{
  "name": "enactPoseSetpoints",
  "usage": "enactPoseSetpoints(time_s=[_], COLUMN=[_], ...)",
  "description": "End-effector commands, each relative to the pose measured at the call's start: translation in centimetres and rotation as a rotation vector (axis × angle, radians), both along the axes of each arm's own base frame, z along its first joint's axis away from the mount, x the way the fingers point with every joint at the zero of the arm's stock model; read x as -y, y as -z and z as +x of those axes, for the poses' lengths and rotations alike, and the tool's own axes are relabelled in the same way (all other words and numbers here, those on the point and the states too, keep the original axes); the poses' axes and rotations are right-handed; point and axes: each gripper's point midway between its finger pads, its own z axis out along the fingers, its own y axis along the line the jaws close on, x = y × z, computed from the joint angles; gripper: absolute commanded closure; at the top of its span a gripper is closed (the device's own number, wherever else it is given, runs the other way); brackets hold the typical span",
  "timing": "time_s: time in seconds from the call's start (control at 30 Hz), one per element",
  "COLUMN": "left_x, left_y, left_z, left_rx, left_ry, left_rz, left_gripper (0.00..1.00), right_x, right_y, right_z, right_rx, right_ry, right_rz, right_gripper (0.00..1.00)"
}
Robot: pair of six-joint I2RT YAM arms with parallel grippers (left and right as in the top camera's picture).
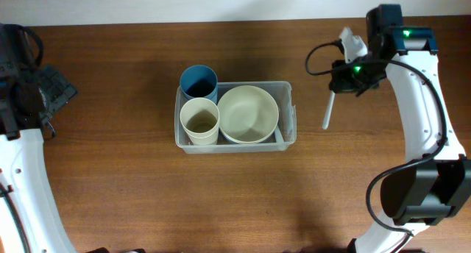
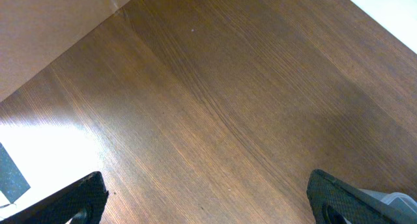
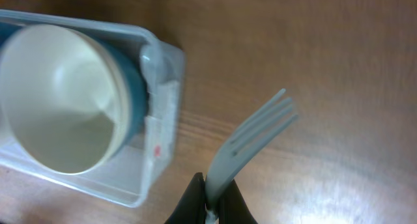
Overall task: Pack container
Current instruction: 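Carry the fork up and over the container's back-right corner, then lower the fork into the container's right edge and release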
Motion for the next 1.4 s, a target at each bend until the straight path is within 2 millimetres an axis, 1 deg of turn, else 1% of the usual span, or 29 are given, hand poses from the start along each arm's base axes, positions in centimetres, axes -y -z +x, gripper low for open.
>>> enactPoseSetpoints(time_s=[0.0, 0.03, 0.1, 0.13, 0.3, 0.37, 0.4, 0.6, 0.73, 0.83, 1.1, 1.2, 1.27, 1.37], left_x=[-0.1, -0.1, -0.1, -0.1, -0.1, -0.1, -0.1, -0.1, -0.1, -0.1, -0.1, -0.1, -0.1, -0.1], left_y=[0.2, 0.2, 0.2, 0.2, 0.2, 0.2, 0.2, 0.2, 0.2, 0.2, 0.2, 0.2, 0.2, 0.2], left_z=[0.0, 0.0, 0.0, 0.0, 0.0, 0.0, 0.0, 0.0, 0.0, 0.0, 0.0, 0.0, 0.0, 0.0], left_rx=[0.0, 0.0, 0.0, 0.0, 0.0, 0.0, 0.0, 0.0, 0.0, 0.0, 0.0, 0.0, 0.0, 0.0], left_ry=[-0.014, -0.014, -0.014, -0.014, -0.014, -0.014, -0.014, -0.014, -0.014, -0.014, -0.014, -0.014, -0.014, -0.014], left_rz=[-0.007, -0.007, -0.007, -0.007, -0.007, -0.007, -0.007, -0.007, -0.007, -0.007, -0.007, -0.007, -0.007, -0.007], left_gripper=[0.0, 0.0, 0.0, 0.0, 0.0, 0.0, 0.0, 0.0, 0.0, 0.0, 0.0, 0.0, 0.0, 0.0], right_x=[-2.9, -4.2, -5.4, -6.5, -8.3, -8.5, -8.5, -8.6, -9.2, -9.6, -9.8, -9.8, -9.8, -9.8], right_y=[-1.3, -1.2, -1.2, -1.1, -1.2, -0.7, 0.2, 3.6, 5.1, 5.4, 5.4, 5.4, 5.4, 5.4], right_z=[-0.2, -0.4, -0.5, -0.5, -0.4, 0.0, 0.1, -0.1, -0.2, -0.3, -0.2, -0.2, -0.2, -0.1], right_rx=[0.048, 0.052, 0.053, 0.057, 0.079, 0.081, 0.067, 0.001, -0.025, -0.022, -0.014, -0.014, -0.014, -0.014], right_ry=[-0.134, -0.183, -0.212, -0.237, -0.282, -0.277, -0.275, -0.273, -0.284, -0.299, -0.304, -0.304, -0.304, -0.304], right_rz=[0.059, 0.092, 0.116, 0.127, 0.128, 0.13, 0.13, 0.137, 0.15, 0.148, 0.148, 0.148, 0.148, 0.148], right_gripper=[0.96, 0.96, 0.96, 0.96, 0.96, 0.96, 0.96, 0.96, 0.96, 0.96, 0.95, 0.62, 0.52, 0.51])
